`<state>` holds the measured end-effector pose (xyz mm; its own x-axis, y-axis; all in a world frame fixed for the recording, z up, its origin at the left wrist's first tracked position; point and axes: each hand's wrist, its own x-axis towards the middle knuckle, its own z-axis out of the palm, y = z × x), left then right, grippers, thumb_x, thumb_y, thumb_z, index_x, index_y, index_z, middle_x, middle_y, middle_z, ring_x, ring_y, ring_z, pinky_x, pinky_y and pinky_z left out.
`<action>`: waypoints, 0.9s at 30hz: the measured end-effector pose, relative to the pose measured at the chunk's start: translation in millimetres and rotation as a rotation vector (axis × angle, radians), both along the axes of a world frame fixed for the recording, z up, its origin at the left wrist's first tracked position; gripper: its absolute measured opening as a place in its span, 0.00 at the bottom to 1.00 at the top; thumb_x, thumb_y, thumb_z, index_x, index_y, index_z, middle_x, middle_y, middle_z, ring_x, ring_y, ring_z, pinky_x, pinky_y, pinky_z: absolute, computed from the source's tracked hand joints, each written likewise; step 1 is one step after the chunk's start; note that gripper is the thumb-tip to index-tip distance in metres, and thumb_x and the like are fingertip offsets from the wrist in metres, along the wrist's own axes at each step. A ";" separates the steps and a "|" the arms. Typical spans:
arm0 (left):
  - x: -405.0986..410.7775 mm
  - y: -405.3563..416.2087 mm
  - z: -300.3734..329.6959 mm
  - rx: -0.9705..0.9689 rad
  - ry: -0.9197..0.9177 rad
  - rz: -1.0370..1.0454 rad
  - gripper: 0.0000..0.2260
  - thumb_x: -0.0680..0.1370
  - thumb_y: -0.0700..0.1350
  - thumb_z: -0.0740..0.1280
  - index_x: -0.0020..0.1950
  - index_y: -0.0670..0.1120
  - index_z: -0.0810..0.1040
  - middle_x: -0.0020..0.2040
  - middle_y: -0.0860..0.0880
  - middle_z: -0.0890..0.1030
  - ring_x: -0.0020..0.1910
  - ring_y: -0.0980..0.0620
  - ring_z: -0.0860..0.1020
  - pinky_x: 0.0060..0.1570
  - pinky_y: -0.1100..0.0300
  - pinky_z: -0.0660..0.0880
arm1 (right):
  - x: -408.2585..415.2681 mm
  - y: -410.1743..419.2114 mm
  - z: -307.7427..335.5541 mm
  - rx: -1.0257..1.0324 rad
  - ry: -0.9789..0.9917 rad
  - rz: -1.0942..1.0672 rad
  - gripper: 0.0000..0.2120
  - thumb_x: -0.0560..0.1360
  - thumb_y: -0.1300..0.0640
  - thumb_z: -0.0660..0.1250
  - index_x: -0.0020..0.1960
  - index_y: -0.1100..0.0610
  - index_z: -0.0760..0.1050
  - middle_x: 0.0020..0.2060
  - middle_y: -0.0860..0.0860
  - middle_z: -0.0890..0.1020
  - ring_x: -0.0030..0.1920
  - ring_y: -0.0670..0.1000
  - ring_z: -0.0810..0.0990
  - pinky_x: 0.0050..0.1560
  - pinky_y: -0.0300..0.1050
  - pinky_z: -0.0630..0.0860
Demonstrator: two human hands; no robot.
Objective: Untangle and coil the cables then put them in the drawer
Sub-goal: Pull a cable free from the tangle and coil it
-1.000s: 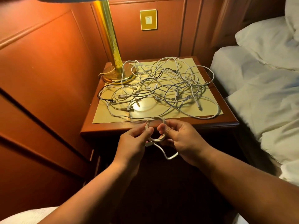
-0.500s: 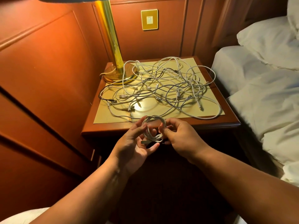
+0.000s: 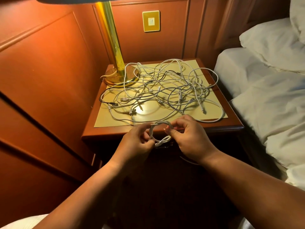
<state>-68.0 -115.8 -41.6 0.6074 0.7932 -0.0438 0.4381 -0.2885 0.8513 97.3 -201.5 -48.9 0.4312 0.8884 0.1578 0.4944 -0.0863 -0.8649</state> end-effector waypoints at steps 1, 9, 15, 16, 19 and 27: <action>-2.0 2.1 1.1 0.013 0.040 -0.025 0.23 0.77 0.41 0.70 0.69 0.59 0.72 0.43 0.48 0.80 0.40 0.49 0.81 0.45 0.56 0.80 | 1.3 0.3 -0.1 0.003 -0.031 0.007 0.06 0.76 0.56 0.71 0.52 0.56 0.82 0.48 0.48 0.75 0.47 0.43 0.77 0.45 0.31 0.76; -2.4 -1.2 6.7 -0.228 -0.269 -0.126 0.20 0.80 0.35 0.63 0.64 0.59 0.72 0.40 0.45 0.76 0.37 0.48 0.75 0.39 0.60 0.75 | 9.8 1.5 8.5 0.117 -0.306 0.057 0.02 0.77 0.60 0.70 0.49 0.55 0.78 0.43 0.46 0.76 0.43 0.40 0.75 0.42 0.29 0.71; -6.1 5.1 -1.7 -0.199 -0.018 -0.268 0.20 0.80 0.41 0.66 0.68 0.59 0.68 0.39 0.49 0.77 0.36 0.54 0.75 0.42 0.56 0.74 | 18.1 -1.0 5.9 0.128 -0.366 0.049 0.04 0.75 0.62 0.71 0.47 0.55 0.77 0.41 0.43 0.74 0.40 0.37 0.73 0.40 0.26 0.69; -5.3 4.2 -4.0 -0.146 0.011 -0.260 0.20 0.80 0.42 0.67 0.68 0.59 0.69 0.38 0.51 0.77 0.36 0.53 0.75 0.42 0.54 0.74 | 17.5 -1.6 6.0 0.131 -0.363 0.053 0.05 0.75 0.62 0.71 0.47 0.54 0.77 0.41 0.43 0.74 0.41 0.38 0.74 0.40 0.27 0.70; -1.6 0.4 -6.4 -0.013 0.009 -0.170 0.16 0.79 0.45 0.69 0.61 0.62 0.70 0.39 0.49 0.80 0.37 0.50 0.78 0.42 0.52 0.77 | 13.3 -3.6 9.0 0.142 -0.286 0.050 0.07 0.76 0.62 0.71 0.45 0.51 0.75 0.42 0.44 0.76 0.42 0.40 0.76 0.41 0.29 0.73; 9.4 -13.6 -14.7 -0.535 -0.371 0.190 0.08 0.75 0.46 0.71 0.51 0.44 0.82 0.39 0.45 0.82 0.35 0.53 0.79 0.35 0.63 0.73 | -8.4 -4.9 15.3 -0.003 0.430 0.076 0.03 0.77 0.62 0.67 0.46 0.56 0.76 0.44 0.54 0.83 0.46 0.52 0.85 0.51 0.52 0.83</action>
<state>-58.7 -129.4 -56.3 0.5101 0.8148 -0.2756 0.0906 0.2677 0.9592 88.9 -206.4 -33.6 0.3904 0.9203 -0.0248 0.0942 -0.0667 -0.9933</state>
